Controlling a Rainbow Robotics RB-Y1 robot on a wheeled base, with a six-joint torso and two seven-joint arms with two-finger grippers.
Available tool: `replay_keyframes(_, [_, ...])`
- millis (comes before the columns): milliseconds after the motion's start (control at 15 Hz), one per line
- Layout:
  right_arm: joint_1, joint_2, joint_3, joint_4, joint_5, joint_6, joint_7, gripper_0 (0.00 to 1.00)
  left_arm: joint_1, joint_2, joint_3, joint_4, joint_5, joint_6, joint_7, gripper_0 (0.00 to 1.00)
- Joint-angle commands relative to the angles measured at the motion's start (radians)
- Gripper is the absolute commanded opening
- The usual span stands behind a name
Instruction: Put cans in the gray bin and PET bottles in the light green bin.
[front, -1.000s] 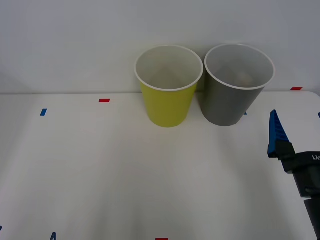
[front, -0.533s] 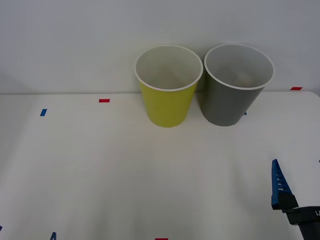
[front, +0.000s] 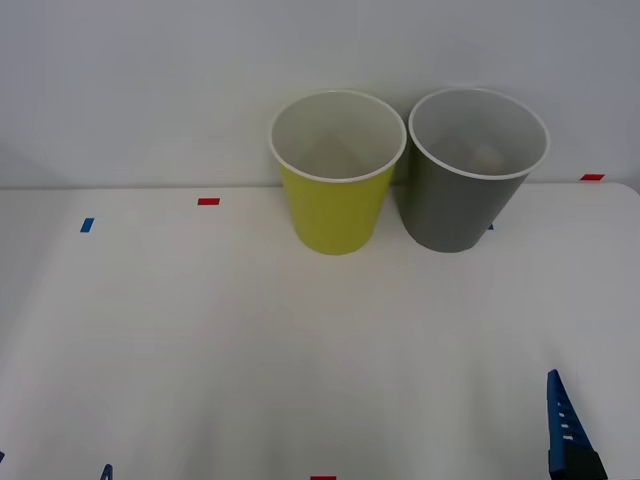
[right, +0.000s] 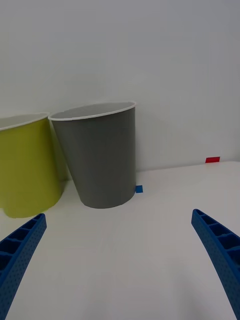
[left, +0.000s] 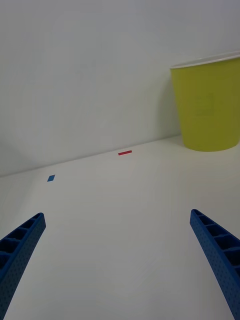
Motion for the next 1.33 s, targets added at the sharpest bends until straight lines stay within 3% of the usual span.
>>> replay_keyframes(67, [0.026, -0.008, 0.016, 0.09, 0.009, -0.101, -0.006, 1.0, 0.0, 0.0, 0.0, 0.0, 0.0, 0.0, 0.0, 1.0])
replay_keyframes(400, [0.103, -0.032, 0.052, 0.113, 0.006, -0.162, -0.031, 1.0, 0.0, 0.0, 0.0, 0.0, 0.0, 0.0, 0.0, 1.0])
replay_keyframes(1333, [0.124, -0.023, 0.078, 0.124, -0.003, -0.161, -0.055, 1.0, 0.0, 0.0, 0.0, 0.0, 0.0, 0.0, 0.0, 1.0])
